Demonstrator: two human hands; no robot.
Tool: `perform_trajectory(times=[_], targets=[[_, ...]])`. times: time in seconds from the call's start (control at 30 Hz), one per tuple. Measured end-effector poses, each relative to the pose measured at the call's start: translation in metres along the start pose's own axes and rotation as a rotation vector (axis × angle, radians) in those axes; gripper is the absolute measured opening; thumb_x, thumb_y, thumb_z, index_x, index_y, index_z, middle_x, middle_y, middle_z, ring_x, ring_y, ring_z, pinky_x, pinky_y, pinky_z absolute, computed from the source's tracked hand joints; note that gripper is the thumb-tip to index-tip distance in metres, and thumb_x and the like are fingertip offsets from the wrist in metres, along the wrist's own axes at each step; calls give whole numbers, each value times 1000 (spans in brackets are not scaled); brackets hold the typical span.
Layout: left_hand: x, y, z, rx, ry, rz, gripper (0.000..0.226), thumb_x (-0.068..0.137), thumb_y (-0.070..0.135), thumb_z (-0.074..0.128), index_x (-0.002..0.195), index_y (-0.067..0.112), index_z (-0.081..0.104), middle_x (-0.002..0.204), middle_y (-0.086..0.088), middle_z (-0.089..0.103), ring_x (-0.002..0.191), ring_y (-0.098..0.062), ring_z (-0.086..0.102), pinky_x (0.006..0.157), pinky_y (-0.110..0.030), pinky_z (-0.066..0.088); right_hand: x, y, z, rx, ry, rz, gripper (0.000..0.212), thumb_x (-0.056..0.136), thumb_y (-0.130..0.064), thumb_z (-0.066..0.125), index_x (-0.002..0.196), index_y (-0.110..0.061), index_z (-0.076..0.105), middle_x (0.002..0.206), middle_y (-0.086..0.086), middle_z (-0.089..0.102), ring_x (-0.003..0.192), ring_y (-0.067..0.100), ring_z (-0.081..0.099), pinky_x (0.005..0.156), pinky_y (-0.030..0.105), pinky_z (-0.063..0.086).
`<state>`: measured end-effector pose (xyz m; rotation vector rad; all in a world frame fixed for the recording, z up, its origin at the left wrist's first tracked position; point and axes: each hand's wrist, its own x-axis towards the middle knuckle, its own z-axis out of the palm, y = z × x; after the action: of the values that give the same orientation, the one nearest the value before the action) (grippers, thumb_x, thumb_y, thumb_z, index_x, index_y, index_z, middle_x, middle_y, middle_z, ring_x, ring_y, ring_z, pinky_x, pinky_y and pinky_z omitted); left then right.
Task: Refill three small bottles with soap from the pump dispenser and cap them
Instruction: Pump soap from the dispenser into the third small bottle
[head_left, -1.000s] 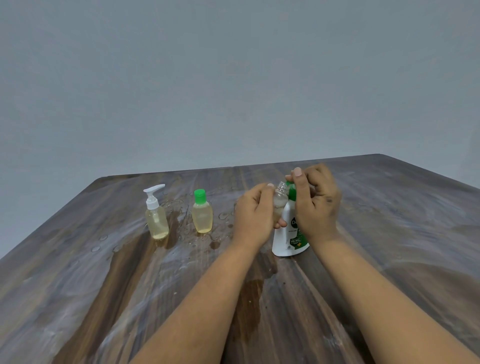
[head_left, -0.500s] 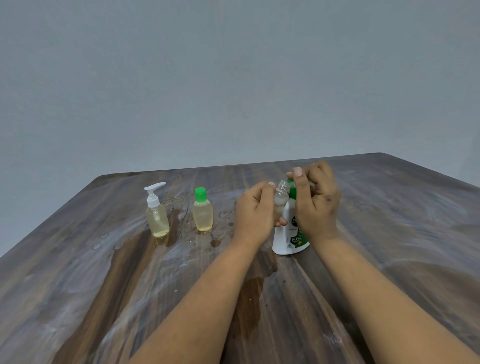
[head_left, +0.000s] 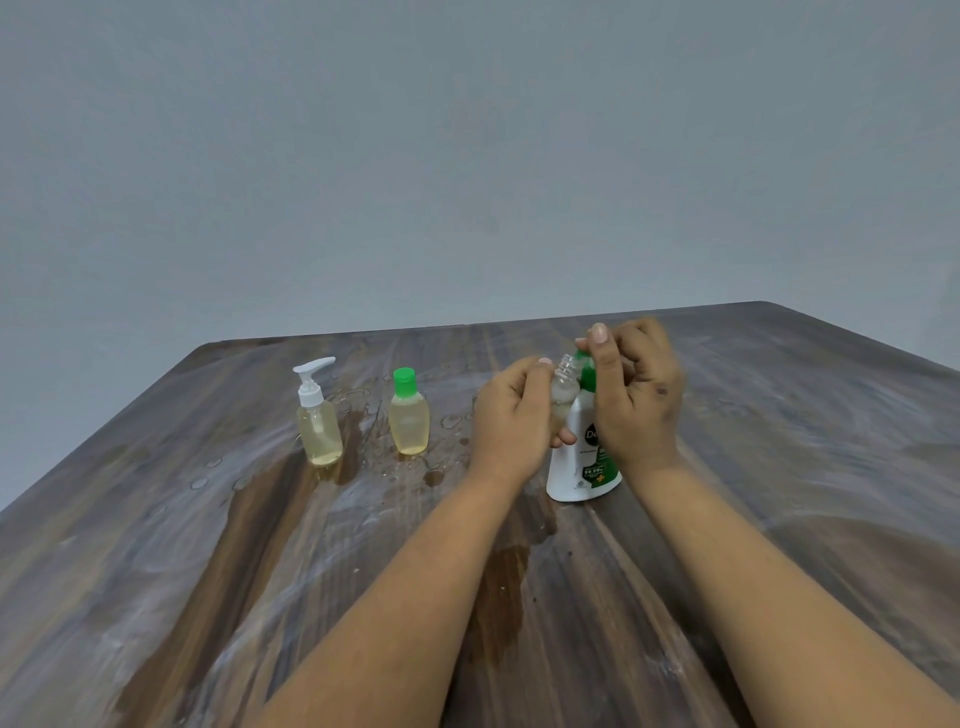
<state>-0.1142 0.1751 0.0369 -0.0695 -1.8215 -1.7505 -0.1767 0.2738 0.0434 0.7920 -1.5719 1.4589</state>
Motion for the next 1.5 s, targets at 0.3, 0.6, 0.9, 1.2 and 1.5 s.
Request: perform_trajectory(times=[0.3,0.6,0.9,1.2,1.5], targets=[[3,-3,0,-4,-9,1,37,103,21,40,82,-3,57,53,-3,61,42,-17,59,39,-19,42,0,2,3,-18,12,-11,36,98,-32,51,75,-10,68,74,2,51,68,19,53,58,33,43],[2,-1,-1,11,-5,10,37,103,20,40,80,-2,58,53,-6,61,43,-18,59,40,-20,42,-3,1,1,-7,-4,-49,37,99,-32,44,87,-5,66,90,0,59,90,5,56,75,23,45],[2,0,-1,16,-8,-2,36,104,21,40,83,-1,60,55,-3,62,44,-18,60,40,-20,43,-1,0,3,-2,-4,16,30,98,-31,50,76,-15,65,76,5,52,71,23,56,59,40,46],[1,0,0,28,7,-6,36,104,20,40,83,-4,58,53,-3,60,43,-17,59,40,-20,43,0,2,3,48,-5,30,28,98,-30,48,77,-19,64,77,9,57,74,6,55,65,18,43],[1,1,0,6,3,-11,36,104,18,40,82,-5,58,52,-2,60,42,-17,58,39,-19,42,0,0,0,40,-17,-8,34,98,-26,43,85,-7,68,87,6,62,87,6,58,75,17,42]])
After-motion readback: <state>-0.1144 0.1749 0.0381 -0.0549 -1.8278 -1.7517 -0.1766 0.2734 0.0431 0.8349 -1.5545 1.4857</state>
